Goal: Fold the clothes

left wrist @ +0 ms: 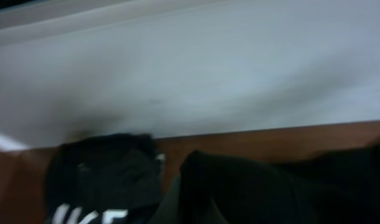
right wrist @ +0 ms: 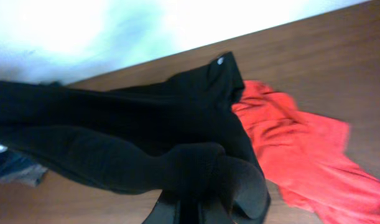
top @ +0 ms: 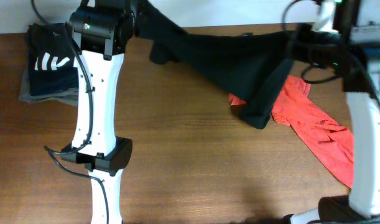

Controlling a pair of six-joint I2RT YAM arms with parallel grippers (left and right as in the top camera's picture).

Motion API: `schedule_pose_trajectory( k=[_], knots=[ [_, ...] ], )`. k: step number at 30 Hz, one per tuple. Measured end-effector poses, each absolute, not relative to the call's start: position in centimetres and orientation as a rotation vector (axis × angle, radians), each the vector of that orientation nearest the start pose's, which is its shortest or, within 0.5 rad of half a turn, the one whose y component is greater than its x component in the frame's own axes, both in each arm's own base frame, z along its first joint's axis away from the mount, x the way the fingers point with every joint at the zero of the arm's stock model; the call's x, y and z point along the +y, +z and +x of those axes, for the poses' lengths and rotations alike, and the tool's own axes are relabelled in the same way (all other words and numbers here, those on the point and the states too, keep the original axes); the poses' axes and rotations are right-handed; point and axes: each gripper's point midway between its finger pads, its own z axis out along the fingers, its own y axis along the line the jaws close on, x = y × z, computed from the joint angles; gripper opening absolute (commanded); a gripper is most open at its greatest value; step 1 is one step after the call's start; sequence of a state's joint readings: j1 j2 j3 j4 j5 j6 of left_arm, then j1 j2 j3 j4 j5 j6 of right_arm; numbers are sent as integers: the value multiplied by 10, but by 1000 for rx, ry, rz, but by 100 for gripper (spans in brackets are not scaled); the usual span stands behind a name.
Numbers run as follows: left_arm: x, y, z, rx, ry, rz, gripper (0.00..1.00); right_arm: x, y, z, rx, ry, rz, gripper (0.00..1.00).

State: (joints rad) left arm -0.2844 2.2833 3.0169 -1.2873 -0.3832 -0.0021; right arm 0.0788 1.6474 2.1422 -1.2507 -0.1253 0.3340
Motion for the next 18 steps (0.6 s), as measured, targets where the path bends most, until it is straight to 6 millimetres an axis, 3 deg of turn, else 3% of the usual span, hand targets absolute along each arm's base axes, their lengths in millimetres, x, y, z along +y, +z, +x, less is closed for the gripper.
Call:
schedule_pose_trajectory(
  k=[6, 11, 14, 17, 18],
  knots=[
    [-74, 399, 518, 2110, 304, 22, 0, 84, 384, 409, 2304, 415, 114, 4],
    [-67, 406, 507, 2112, 309, -11, 1, 87, 386, 415, 2284, 421, 100, 4],
    [-62, 402, 504, 2135, 311, -30, 0, 89, 373, 426, 2316, 417, 105, 4],
    [-57, 387, 507, 2181, 324, -43, 1, 92, 341, 443, 2393, 406, 112, 5],
    [-55, 379, 509, 2203, 334, -44, 1, 92, 327, 449, 2427, 400, 113, 11]
  ],
)
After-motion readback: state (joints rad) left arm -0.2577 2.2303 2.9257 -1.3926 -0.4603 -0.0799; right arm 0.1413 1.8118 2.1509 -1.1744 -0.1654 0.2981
